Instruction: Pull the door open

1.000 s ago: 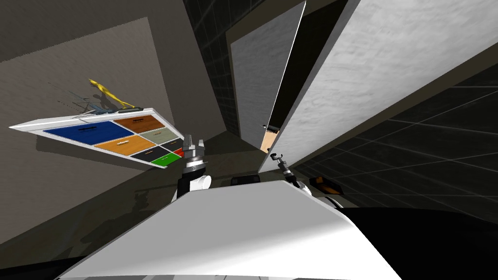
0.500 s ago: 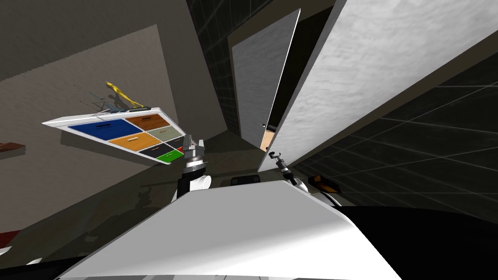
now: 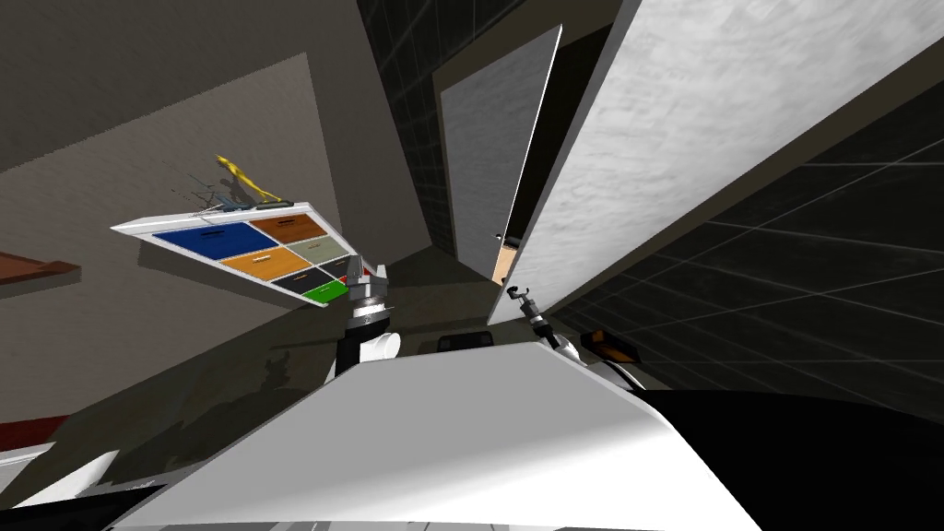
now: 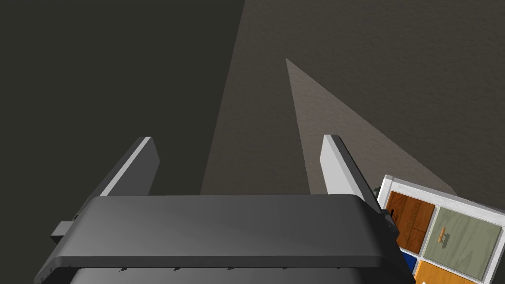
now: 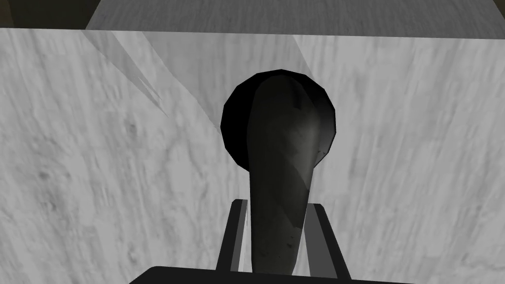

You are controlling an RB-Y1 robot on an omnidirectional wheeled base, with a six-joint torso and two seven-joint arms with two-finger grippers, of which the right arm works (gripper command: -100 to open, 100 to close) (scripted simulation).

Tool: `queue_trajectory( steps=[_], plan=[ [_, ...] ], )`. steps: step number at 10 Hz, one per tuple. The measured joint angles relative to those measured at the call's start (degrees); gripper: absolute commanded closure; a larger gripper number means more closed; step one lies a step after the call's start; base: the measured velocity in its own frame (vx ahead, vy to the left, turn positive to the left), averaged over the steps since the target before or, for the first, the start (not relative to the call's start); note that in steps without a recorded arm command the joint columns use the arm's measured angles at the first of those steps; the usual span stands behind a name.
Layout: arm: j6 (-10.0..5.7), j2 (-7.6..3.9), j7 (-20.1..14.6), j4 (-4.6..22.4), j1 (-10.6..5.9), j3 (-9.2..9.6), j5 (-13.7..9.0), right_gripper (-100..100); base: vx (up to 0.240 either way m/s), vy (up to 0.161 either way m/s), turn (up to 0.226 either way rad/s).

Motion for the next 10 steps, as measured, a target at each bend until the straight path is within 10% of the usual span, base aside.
queue_trajectory(
  steps=[3,10],
  plan=[
    [-0.38,0.51,0.7,2.6,-2.95,2.80,-1.6,100,-0.107,-0.090,0.042],
    [-3.91,-1.31,-0.2,6.0,-1.52,1.80,-3.0,100,-0.150,-0.042,0.239]
  ],
)
